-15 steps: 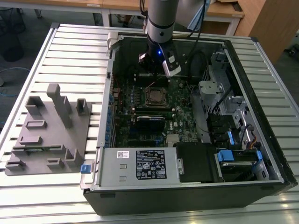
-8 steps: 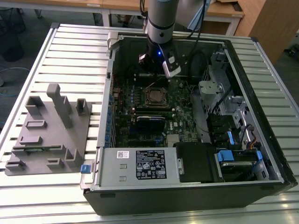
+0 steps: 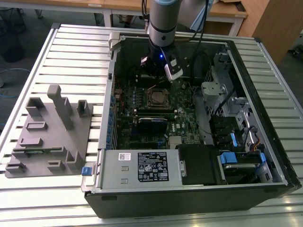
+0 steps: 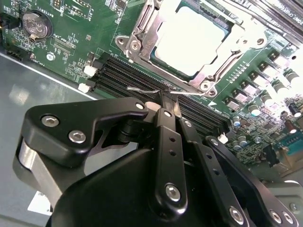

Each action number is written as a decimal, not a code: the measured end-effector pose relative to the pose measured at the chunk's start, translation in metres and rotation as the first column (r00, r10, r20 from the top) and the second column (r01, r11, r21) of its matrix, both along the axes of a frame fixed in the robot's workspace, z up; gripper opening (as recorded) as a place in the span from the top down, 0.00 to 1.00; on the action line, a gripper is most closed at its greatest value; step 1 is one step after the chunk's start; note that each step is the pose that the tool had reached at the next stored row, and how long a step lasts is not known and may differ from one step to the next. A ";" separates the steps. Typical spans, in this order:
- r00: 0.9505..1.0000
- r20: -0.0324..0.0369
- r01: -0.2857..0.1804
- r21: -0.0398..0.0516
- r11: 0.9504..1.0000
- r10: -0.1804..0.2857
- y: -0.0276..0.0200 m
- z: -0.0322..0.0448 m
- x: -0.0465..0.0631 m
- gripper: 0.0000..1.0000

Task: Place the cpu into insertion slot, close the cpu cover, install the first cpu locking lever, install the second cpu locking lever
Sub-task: 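Install the first cpu locking lever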

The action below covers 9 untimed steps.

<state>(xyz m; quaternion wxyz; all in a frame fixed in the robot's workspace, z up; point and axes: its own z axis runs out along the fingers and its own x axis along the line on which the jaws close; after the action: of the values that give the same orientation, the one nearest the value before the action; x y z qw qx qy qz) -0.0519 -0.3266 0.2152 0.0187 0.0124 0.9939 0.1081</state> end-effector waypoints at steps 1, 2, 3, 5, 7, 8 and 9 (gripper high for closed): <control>1.000 0.001 0.000 0.000 1.000 0.000 0.0000 -0.0007 0.000 0.90; 1.000 0.002 0.000 0.000 1.000 0.000 0.0000 -0.0013 0.000 0.90; 1.000 0.002 -0.001 0.000 1.000 0.001 0.0000 -0.0019 0.000 0.90; 1.000 0.004 -0.001 0.000 1.000 0.001 0.0000 -0.0031 0.000 0.90; 1.000 0.006 -0.001 0.000 1.000 0.001 0.0000 -0.0044 0.000 0.90; 1.000 0.007 -0.002 0.000 1.000 0.002 0.0000 -0.0050 0.000 0.90; 1.000 0.008 -0.002 0.000 1.000 0.002 0.0000 -0.0057 0.000 0.90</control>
<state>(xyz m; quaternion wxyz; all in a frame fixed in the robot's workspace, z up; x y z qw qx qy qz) -0.0519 -0.3266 0.2095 0.0224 0.0110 0.9938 0.1083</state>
